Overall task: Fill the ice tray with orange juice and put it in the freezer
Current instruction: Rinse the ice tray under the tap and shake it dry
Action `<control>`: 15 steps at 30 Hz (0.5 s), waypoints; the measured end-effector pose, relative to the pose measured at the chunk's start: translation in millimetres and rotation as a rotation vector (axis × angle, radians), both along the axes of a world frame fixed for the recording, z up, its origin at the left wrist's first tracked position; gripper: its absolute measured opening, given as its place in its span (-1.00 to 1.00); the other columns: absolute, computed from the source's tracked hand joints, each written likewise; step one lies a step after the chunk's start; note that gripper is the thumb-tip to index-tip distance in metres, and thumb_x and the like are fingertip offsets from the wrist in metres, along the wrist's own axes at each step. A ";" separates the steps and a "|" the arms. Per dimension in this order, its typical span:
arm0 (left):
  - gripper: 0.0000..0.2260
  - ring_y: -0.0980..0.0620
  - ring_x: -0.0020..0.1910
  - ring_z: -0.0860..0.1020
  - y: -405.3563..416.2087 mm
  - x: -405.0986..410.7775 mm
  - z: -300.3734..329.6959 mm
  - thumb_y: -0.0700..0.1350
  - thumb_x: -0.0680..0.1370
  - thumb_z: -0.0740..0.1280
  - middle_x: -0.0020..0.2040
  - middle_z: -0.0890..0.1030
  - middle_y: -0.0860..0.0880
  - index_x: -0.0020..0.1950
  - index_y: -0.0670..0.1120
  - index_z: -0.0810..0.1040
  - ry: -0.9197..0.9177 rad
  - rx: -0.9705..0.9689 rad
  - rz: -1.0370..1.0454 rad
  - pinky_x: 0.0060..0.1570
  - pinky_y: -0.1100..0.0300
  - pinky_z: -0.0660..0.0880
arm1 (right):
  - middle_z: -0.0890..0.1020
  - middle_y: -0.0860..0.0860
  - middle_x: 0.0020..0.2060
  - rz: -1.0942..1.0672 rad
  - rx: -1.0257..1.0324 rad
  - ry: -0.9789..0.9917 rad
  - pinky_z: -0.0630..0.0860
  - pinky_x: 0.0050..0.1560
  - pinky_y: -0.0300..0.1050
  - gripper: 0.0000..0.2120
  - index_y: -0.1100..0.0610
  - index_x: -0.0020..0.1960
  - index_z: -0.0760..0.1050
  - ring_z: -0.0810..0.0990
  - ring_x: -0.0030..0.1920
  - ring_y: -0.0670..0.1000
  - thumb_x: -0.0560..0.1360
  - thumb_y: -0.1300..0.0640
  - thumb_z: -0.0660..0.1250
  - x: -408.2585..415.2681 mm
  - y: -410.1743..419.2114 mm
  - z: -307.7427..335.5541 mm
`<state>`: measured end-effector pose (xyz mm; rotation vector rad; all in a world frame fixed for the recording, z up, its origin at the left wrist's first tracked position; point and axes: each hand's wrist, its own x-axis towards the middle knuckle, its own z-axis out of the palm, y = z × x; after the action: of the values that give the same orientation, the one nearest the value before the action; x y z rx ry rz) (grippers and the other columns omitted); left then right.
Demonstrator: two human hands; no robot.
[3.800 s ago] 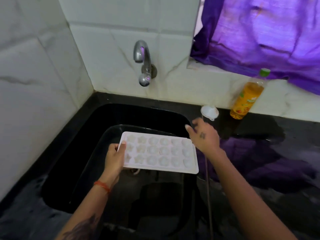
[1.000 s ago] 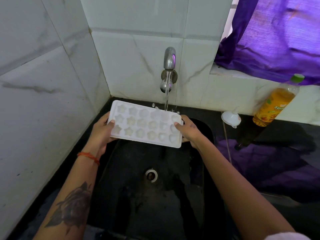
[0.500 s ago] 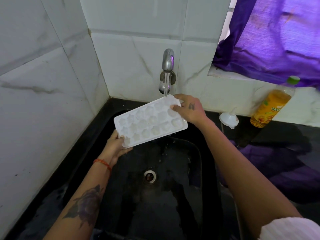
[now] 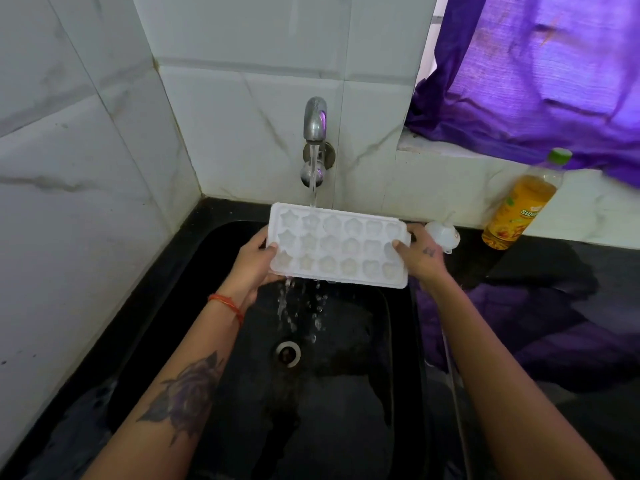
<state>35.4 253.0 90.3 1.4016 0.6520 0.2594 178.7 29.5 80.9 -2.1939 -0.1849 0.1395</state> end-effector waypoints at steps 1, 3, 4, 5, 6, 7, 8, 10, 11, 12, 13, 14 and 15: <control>-0.65 0.03 0.00 0.58 3.5 -1.0 2.1 -0.25 0.62 0.12 0.12 0.56 -0.01 0.32 0.09 0.42 -0.011 0.020 0.022 -0.24 0.15 0.59 | 0.58 0.12 0.10 0.005 0.020 0.038 0.42 -0.04 -0.16 -0.65 0.07 0.24 0.41 0.51 -0.02 0.06 0.47 0.10 0.33 -5.2 4.8 -5.7; -0.65 0.00 0.01 0.58 13.1 -4.7 5.0 -0.27 0.61 0.13 0.13 0.56 -0.03 0.29 0.08 0.46 -0.032 0.081 0.074 -0.18 0.11 0.59 | 0.57 0.13 0.11 0.036 0.080 0.112 0.52 0.07 -0.03 -0.61 0.06 0.25 0.38 0.55 0.06 0.11 0.45 0.11 0.34 -15.9 17.3 -14.1; -0.65 -0.03 0.04 0.58 20.0 -7.9 5.3 -0.26 0.61 0.13 0.15 0.56 -0.04 0.31 0.06 0.46 -0.037 0.109 0.105 -0.11 0.07 0.58 | 0.56 0.13 0.11 0.053 0.107 0.131 0.53 0.10 0.00 -0.61 0.06 0.26 0.37 0.55 0.07 0.12 0.46 0.12 0.34 -20.6 24.4 -15.7; -0.66 -0.06 0.08 0.57 27.5 -11.9 4.5 -0.24 0.61 0.15 0.18 0.56 -0.05 0.33 0.05 0.46 -0.042 0.126 0.131 -0.03 0.04 0.57 | 0.56 0.13 0.10 0.071 0.121 0.137 0.53 0.09 0.01 -0.62 0.06 0.25 0.36 0.54 0.06 0.12 0.46 0.13 0.34 -24.4 31.4 -15.8; -0.68 -0.07 0.10 0.57 35.2 -16.4 3.3 -0.20 0.62 0.16 0.20 0.56 -0.06 0.34 0.04 0.46 -0.046 0.134 0.148 0.01 0.03 0.55 | 0.56 0.14 0.08 0.090 0.121 0.139 0.54 0.08 0.02 -0.64 0.04 0.24 0.36 0.55 0.04 0.12 0.46 0.14 0.33 -27.2 38.0 -14.5; -0.70 -0.07 0.11 0.56 42.7 -21.2 1.3 -0.15 0.63 0.17 0.22 0.56 -0.06 0.34 0.03 0.45 -0.050 0.138 0.153 0.02 0.03 0.54 | 0.56 0.14 0.07 0.115 0.125 0.144 0.55 0.07 0.05 -0.65 0.03 0.22 0.37 0.55 0.03 0.12 0.46 0.16 0.32 -29.6 44.0 -12.7; -0.71 -0.06 0.12 0.56 48.9 -25.3 -0.4 -0.08 0.63 0.16 0.23 0.56 -0.06 0.35 0.02 0.45 -0.049 0.131 0.151 0.01 0.04 0.53 | 0.56 0.15 0.06 0.148 0.138 0.148 0.56 0.07 0.11 -0.66 0.02 0.21 0.36 0.56 0.04 0.14 0.46 0.18 0.32 -31.6 49.1 -10.4; -0.64 -0.03 0.11 0.56 57.8 -31.9 -4.4 0.10 0.63 0.10 0.27 0.54 -0.03 0.37 0.02 0.42 -0.019 0.068 0.176 0.02 0.07 0.49 | 0.57 0.16 0.07 0.222 0.181 0.124 0.56 0.04 0.20 -0.65 0.04 0.20 0.36 0.57 0.05 0.16 0.46 0.21 0.34 -36.2 56.4 -5.6; -0.58 -0.03 0.11 0.55 61.7 -34.3 -7.6 0.19 0.62 0.05 0.29 0.52 -0.02 0.37 0.03 0.41 0.012 0.008 0.205 0.07 0.04 0.47 | 0.57 0.15 0.07 0.253 0.196 0.095 0.57 0.02 0.21 -0.65 0.05 0.20 0.36 0.58 0.04 0.15 0.46 0.23 0.34 -38.6 58.6 -3.3; -0.51 -0.06 0.15 0.53 65.9 -36.5 -12.0 0.26 0.59 -0.01 0.31 0.50 -0.04 0.38 0.05 0.39 0.049 -0.058 0.231 0.16 -0.02 0.43 | 0.58 0.14 0.06 0.273 0.201 0.060 0.58 0.01 0.19 -0.65 0.05 0.19 0.36 0.59 0.03 0.13 0.46 0.23 0.35 -41.2 59.9 -1.1; -0.45 -0.15 0.24 0.48 68.8 -39.0 -15.8 0.32 0.57 -0.05 0.35 0.46 -0.11 0.41 0.06 0.35 0.084 -0.132 0.246 0.26 -0.11 0.37 | 0.59 0.12 0.06 0.281 0.201 0.026 0.59 -0.01 0.17 -0.67 0.04 0.16 0.37 0.60 0.01 0.11 0.46 0.24 0.36 -43.5 60.6 0.9; -0.40 -0.24 0.31 0.41 70.3 -41.8 -19.0 0.37 0.54 -0.08 0.39 0.40 -0.19 0.44 0.08 0.31 0.104 -0.220 0.256 0.32 -0.18 0.31 | 0.60 0.11 0.06 0.279 0.199 0.001 0.60 -0.02 0.15 -0.70 0.05 0.12 0.38 0.61 -0.01 0.10 0.45 0.26 0.36 -45.4 60.6 2.4; -0.35 -0.32 0.35 0.35 70.1 -44.5 -22.4 0.40 0.51 -0.09 0.42 0.34 -0.27 0.47 0.08 0.26 0.101 -0.323 0.265 0.34 -0.23 0.28 | 0.61 0.11 0.06 0.273 0.202 -0.012 0.60 -0.03 0.13 -0.73 0.06 0.07 0.40 0.62 -0.02 0.09 0.45 0.27 0.37 -46.8 59.6 2.7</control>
<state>-9.0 323.1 67.9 1.0235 0.9221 0.2797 132.0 89.1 83.6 -1.9610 -0.4846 0.2483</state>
